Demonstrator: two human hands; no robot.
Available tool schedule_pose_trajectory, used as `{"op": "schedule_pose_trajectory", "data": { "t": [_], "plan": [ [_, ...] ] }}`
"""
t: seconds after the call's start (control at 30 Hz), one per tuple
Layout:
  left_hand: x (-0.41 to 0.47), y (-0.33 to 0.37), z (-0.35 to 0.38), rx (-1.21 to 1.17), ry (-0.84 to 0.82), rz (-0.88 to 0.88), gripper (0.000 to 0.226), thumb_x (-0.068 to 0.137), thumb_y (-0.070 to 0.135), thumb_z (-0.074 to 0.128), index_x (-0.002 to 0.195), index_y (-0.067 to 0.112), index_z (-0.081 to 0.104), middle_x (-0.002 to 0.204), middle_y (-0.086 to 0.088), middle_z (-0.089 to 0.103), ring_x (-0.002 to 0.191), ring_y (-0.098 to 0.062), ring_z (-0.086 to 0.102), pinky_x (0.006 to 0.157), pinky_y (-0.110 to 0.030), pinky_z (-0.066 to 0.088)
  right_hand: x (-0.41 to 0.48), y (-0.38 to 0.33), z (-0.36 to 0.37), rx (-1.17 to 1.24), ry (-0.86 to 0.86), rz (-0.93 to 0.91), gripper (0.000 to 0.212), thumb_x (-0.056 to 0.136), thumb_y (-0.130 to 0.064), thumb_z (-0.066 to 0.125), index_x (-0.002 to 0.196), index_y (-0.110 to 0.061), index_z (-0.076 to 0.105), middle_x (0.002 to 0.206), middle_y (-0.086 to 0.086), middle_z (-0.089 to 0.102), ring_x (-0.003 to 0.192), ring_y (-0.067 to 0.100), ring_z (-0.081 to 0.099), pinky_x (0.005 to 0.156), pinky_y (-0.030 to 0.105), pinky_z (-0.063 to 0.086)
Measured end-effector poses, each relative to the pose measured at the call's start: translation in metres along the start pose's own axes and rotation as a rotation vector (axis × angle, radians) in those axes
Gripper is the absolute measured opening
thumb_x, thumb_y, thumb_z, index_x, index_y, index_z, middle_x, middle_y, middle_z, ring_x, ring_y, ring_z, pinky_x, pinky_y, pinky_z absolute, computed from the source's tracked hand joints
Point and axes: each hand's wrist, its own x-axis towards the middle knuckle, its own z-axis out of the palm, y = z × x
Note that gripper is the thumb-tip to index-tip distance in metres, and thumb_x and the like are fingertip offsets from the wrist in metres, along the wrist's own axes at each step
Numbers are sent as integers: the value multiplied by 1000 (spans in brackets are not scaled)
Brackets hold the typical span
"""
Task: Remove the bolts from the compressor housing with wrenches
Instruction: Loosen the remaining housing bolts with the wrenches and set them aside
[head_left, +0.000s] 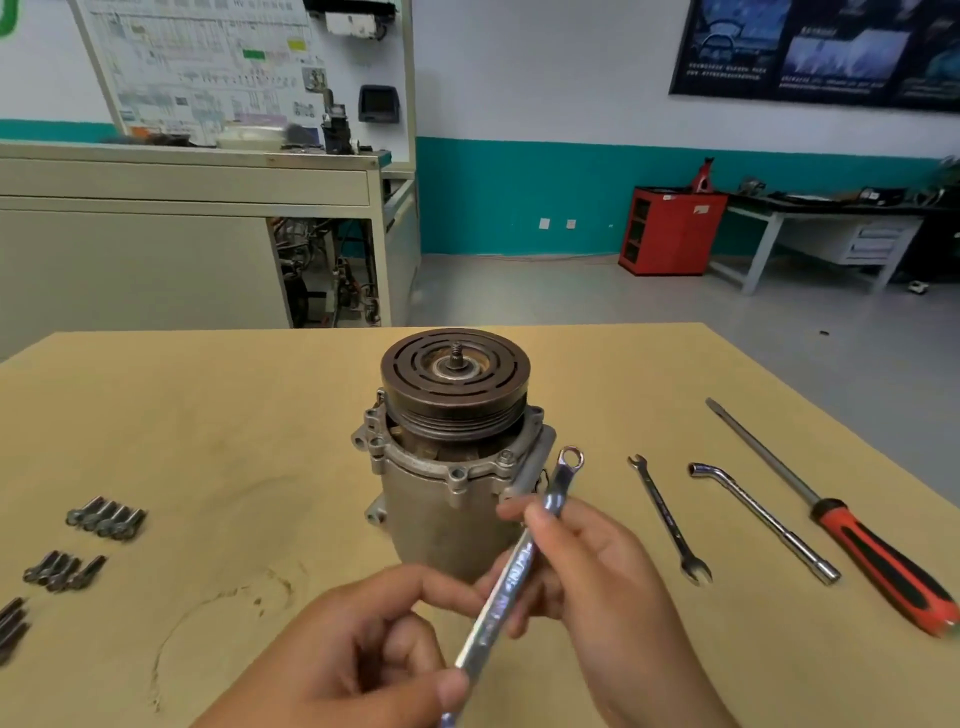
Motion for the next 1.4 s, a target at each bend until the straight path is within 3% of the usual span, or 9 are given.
{"op": "schedule_pose_trajectory", "data": {
  "t": [0.13,0.23,0.37,0.57,0.77,0.93,1.07,1.27,1.4],
  "plan": [
    [30,-21,54,77,-194,-128,27,79,39,57,104,34,66,79,16,69,73,5,62,70,-6,41,16,-1,-105,-678,222,-17,30,96,-29,45,88,-29,73,47,-3,56,45,4,50,46,11,38],
    [75,-48,99,354,-172,-146,27,96,24,49,119,31,62,111,17,62,103,11,55,93,-6,35,42,9,-169,-1019,236,86,29,98,-29,43,95,-22,71,85,10,73,82,18,66,75,27,48],
    [132,-58,139,786,-271,-57,47,102,12,37,148,19,32,155,2,21,141,-18,22,114,-31,22,70,26,-207,-1280,271,66,33,99,-31,41,84,-16,65,64,-1,63,71,21,62,61,30,41],
    [163,-56,166,1099,-164,112,74,94,33,57,152,12,16,157,0,13,128,-31,25,99,-44,30,95,42,-213,-1503,306,-67,31,99,-29,40,98,-9,64,79,7,67,77,25,62,61,31,39],
    [178,-57,177,1249,-144,122,67,91,44,57,141,5,36,138,-12,36,114,-32,32,84,-38,29,90,34,-234,-1581,494,-88,26,92,-29,51,116,-19,57,110,4,52,97,23,56,68,30,43],
    [180,-52,183,1283,-104,143,57,91,40,58,132,3,46,136,-12,40,116,-32,32,84,-38,27,85,23,-252,-1717,390,216,24,90,-32,51,107,-16,56,100,3,61,96,22,59,72,28,46],
    [163,-44,172,1124,-77,219,52,92,34,59,137,11,47,148,-4,33,126,-26,27,100,-39,27,86,3,-235,-1489,333,202,16,91,-21,50,80,-9,52,73,4,56,70,22,55,60,30,39],
    [104,-3,112,656,366,734,26,86,17,58,111,14,67,113,3,64,107,-14,55,91,-28,43,75,-61,-122,-886,256,-489,19,89,-19,54,70,-16,55,45,-5,52,44,1,50,47,9,38],
    [85,44,62,450,569,1082,25,87,0,48,96,15,66,95,7,65,94,-11,62,84,-27,46,72,-81,-42,-735,207,-840,26,89,-34,55,66,-29,42,49,-12,47,47,3,48,45,15,33]
  ]
}}
